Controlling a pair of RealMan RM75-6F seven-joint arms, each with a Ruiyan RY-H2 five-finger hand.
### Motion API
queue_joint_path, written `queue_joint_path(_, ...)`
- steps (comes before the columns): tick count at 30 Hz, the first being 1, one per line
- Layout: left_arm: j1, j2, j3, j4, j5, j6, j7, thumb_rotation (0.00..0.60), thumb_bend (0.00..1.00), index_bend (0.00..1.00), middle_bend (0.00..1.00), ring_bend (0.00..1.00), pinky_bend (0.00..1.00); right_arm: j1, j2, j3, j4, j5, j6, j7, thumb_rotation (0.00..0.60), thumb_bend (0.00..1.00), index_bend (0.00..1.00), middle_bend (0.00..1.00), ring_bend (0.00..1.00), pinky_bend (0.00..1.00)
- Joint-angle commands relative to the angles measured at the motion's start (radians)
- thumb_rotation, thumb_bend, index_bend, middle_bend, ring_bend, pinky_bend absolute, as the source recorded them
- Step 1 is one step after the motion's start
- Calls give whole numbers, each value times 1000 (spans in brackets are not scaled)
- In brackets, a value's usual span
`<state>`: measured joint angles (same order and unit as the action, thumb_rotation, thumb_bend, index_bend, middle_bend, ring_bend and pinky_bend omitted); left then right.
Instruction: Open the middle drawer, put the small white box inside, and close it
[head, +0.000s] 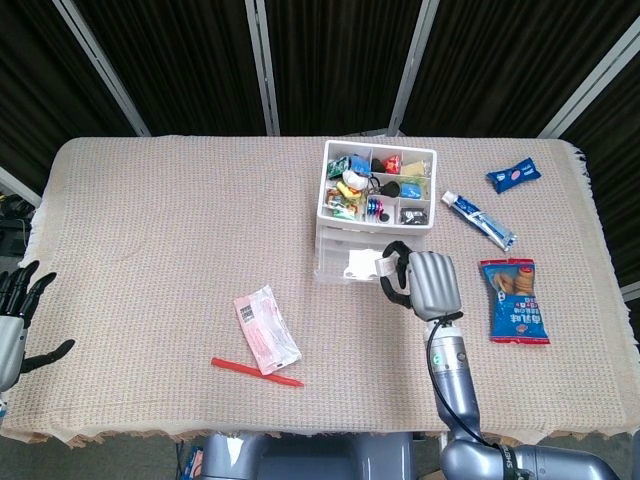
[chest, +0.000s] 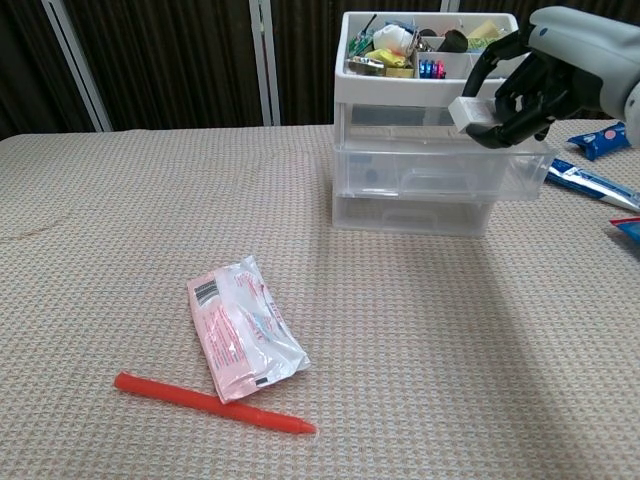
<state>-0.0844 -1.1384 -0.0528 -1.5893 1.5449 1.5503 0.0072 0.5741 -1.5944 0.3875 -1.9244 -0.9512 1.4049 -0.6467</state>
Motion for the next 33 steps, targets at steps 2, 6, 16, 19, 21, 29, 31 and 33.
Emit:
queue_joint_path(2, 0, 1, 0, 0, 0, 0, -4, 600, 66, 122, 0, 0, 0, 26, -35, 25, 50, 28, 10, -7, 600, 266, 589, 773, 759, 572)
queue_joint_path(6, 0, 2, 0, 1, 0, 0, -6, 600, 67, 121, 0, 0, 0, 39, -47, 32, 80, 30, 23, -12, 600, 213, 463, 773, 759, 572)
queue_joint_path(16, 0, 0, 1, -1, 1, 1, -2, 600, 66, 122, 0, 0, 0, 32, -22, 6, 49, 9, 42, -14, 600, 167, 314, 768, 752, 571)
queue_joint_path(19, 1, 0, 1, -1, 0, 1, 0, 600, 67, 122, 0, 0, 0, 22, -8, -17, 34, -22, 51, -10, 600, 167, 313, 751, 737, 565)
queue_joint_path(21, 1, -1, 1, -1, 0, 1, 1, 600, 67, 122, 0, 0, 0, 11, 4, -30, 19, -42, 57, 2, 600, 168, 313, 716, 705, 552)
queue_joint_path(29, 1, -2, 0, 0, 0, 4, 2, 600, 65, 121, 0, 0, 0, -75, 111, -160, -12, -263, 92, 111, 600, 168, 329, 412, 357, 317)
queue_joint_path(31, 2, -3, 0, 0, 0, 5, 3, 600, 66, 121, 0, 0, 0, -104, 145, -230, 31, -389, 112, 154, 600, 167, 329, 330, 249, 226)
queue_joint_path(33, 2, -4, -1, 0, 1, 7, 4, 600, 66, 121, 0, 0, 0, -123, 167, -286, 93, -499, 135, 174, 600, 167, 327, 237, 124, 128)
